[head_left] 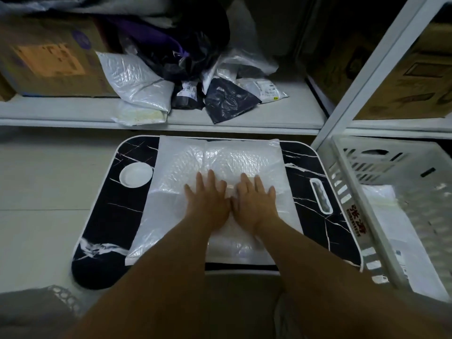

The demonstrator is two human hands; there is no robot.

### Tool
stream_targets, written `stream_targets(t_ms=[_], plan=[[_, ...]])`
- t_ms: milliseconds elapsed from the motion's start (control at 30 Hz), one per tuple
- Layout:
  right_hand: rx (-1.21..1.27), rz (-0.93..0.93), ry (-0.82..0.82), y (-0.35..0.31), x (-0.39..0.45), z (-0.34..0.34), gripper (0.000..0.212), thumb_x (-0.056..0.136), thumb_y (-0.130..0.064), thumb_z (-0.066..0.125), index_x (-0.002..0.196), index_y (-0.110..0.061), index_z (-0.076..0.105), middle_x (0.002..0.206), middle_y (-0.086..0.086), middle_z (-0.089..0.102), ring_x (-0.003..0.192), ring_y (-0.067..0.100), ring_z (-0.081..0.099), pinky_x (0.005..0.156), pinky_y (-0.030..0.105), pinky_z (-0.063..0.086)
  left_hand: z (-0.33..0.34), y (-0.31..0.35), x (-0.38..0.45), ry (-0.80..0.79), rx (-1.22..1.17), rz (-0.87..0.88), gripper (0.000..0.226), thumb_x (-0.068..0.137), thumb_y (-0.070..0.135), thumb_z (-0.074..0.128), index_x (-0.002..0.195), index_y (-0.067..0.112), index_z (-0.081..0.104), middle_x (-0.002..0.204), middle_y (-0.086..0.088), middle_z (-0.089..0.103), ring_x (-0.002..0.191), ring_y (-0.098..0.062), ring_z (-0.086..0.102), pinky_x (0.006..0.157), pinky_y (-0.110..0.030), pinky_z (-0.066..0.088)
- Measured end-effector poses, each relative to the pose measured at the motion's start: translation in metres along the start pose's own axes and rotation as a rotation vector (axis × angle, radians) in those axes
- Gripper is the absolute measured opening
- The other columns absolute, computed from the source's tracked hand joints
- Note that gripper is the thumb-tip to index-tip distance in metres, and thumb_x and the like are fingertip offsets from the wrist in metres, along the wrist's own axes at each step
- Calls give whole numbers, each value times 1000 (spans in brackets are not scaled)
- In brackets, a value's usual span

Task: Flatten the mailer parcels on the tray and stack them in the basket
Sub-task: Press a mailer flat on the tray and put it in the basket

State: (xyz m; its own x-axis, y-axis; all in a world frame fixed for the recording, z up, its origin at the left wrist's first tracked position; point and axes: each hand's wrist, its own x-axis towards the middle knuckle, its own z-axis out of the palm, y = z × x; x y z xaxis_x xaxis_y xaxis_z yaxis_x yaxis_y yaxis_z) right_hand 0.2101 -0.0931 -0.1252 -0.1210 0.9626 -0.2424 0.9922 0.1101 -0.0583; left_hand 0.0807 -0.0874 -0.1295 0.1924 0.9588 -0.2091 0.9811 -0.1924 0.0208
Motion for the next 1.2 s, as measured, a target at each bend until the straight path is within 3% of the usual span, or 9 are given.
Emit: stream_targets(t_ms=[133, 267, 400, 500, 600, 700, 867, 1033, 1200], plan=[[106, 22, 62, 2, 5, 9, 60, 101, -46, 20, 154, -23, 6, 163, -4, 1, 149, 25, -3, 117, 58, 4, 9, -3, 3, 64, -57, -29, 66, 98, 51, 13, 151, 15, 1, 160, -7, -9, 146, -32, -8, 114, -58, 8], [53, 18, 151, 5, 12, 7, 60, 97, -50, 24, 152, -27, 17, 153, -5, 29, 140, 24, 26, 112, 55, 20, 15, -6, 6, 152, -83, -62, 69, 95, 54, 15, 152, 18, -4, 159, -2, 11, 144, -26, 13, 112, -54, 19], [-40, 4, 287, 8, 29, -6, 46, 96, -53, 28, 131, -29, 46, 127, -2, 52, 120, 23, 43, 103, 50, 28, 4, -7, 22, 252, -35, -51, 68, 93, 56, 23, 147, 15, 23, 136, -1, 43, 119, -23, 41, 97, -44, 32], [-42, -15, 288, 9, 43, -5, 42, 96, -51, 31, 129, -32, 49, 147, 2, 36, 144, 27, 19, 113, 58, 9, -5, -13, 31, 296, 30, -22, 56, 91, 58, 25, 128, 22, 48, 124, -1, 49, 117, -22, 43, 105, -47, 26], [29, -53, 165, 11, 54, -1, 52, 97, -50, 30, 141, -24, 37, 162, 0, 8, 149, 27, -5, 116, 60, 3, -3, -24, 36, 229, 32, -3, 55, 89, 64, 25, 130, 33, 43, 152, -7, 23, 144, -32, 10, 113, -61, 4], [93, -58, 113, 11, 57, 0, 58, 99, -49, 28, 148, -18, 24, 163, -2, 0, 149, 26, -7, 117, 58, 4, 3, -33, 46, 143, -1, -21, 68, 87, 70, 19, 143, 33, 22, 160, -5, -4, 145, -37, -6, 111, -64, 9], [132, -6, 123, 15, 62, 4, 71, 95, -60, 27, 153, -29, 0, 162, -4, 8, 149, 24, 2, 116, 57, 8, 7, -30, 56, 150, -67, -116, 77, 91, 65, 14, 151, 19, 4, 158, -2, 14, 144, -28, 14, 109, -55, 23], [10, 29, 241, 10, 78, -12, 57, 91, -66, 28, 139, -36, 38, 140, 0, 44, 132, 26, 34, 109, 56, 22, -13, -38, 71, 212, -16, -132, 61, 91, 63, 24, 136, 25, 41, 133, -8, 44, 124, -29, 39, 103, -50, 32], [1, 74, 117, 13, 98, -13, 71, 87, -74, 25, 148, -36, 21, 161, 7, 9, 147, 39, -1, 112, 66, 3, -10, -54, 78, 47, -5, -213, 79, 79, 82, 13, 145, 38, 17, 159, -10, -7, 144, -40, -9, 107, -70, 3]])
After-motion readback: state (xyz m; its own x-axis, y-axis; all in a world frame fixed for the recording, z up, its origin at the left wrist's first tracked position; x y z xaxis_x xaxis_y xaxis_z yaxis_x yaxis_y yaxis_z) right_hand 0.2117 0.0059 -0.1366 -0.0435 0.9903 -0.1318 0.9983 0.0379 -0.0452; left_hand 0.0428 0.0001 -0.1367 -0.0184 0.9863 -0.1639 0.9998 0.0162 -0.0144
